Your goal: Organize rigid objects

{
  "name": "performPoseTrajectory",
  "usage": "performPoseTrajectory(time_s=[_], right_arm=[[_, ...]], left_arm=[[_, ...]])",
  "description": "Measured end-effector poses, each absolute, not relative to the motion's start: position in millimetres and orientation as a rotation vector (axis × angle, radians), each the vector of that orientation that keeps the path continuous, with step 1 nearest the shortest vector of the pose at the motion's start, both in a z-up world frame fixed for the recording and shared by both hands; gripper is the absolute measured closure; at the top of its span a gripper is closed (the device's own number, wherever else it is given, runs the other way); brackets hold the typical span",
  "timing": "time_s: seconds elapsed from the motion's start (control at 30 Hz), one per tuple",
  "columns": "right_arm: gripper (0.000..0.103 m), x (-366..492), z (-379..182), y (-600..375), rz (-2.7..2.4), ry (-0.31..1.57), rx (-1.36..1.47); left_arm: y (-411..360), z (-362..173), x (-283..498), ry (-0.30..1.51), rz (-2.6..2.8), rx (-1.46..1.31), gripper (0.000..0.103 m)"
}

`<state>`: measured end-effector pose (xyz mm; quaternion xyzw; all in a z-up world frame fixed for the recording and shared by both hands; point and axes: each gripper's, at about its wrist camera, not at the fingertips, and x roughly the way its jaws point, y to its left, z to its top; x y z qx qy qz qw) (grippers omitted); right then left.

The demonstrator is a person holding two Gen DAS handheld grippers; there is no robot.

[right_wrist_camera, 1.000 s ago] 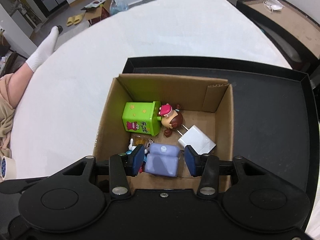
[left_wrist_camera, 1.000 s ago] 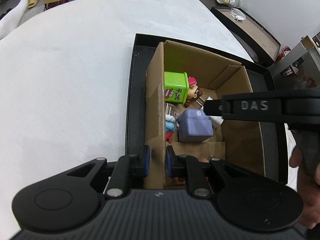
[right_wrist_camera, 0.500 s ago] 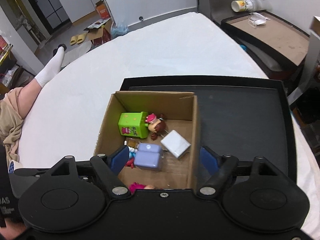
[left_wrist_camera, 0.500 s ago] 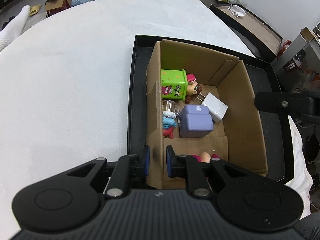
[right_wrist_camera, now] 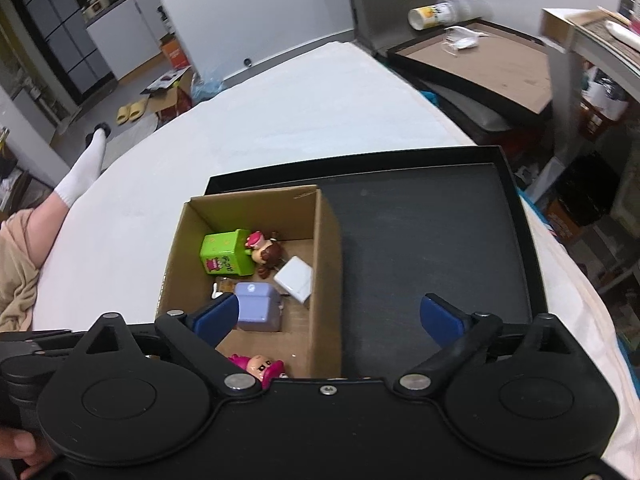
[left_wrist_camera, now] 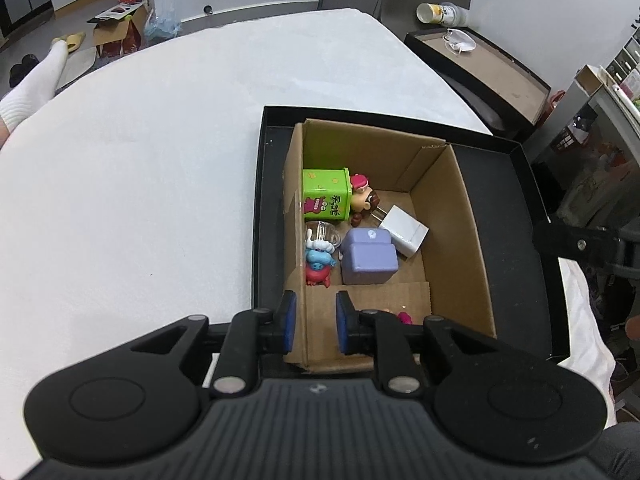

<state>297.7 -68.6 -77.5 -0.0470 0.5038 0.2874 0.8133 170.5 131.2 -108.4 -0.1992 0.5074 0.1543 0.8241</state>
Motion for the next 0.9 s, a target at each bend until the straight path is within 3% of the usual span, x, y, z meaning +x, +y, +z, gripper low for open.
performPoseTrajectory(time_s=[0.27, 0.47, 0.77, 0.9], right_arm=[[0.000, 286.6, -58.3, -93.6, 0.588, 1.023, -0.054], [0.000, 276.4, -43.7, -110.6, 0.569, 1.008, -0.024], [0.000, 250.6, -20.6, -130.7, 0.559, 0.965, -0.007], [0.000, 238.1, -6.7, -140.4, 0.552, 0.947, 0.019]], left_arm=[[127.4, -82.1, 156.6, 1.048, 0.355, -0.427, 0.044], [122.8, -58.5, 141.7, 0.978, 0.306, -0.455, 0.024], [109.6, -29.7, 120.8, 0.935, 0.284, -0.422, 0.006], [103.5, -17.3, 107.6, 0.905, 0.288, -0.397, 0.004]])
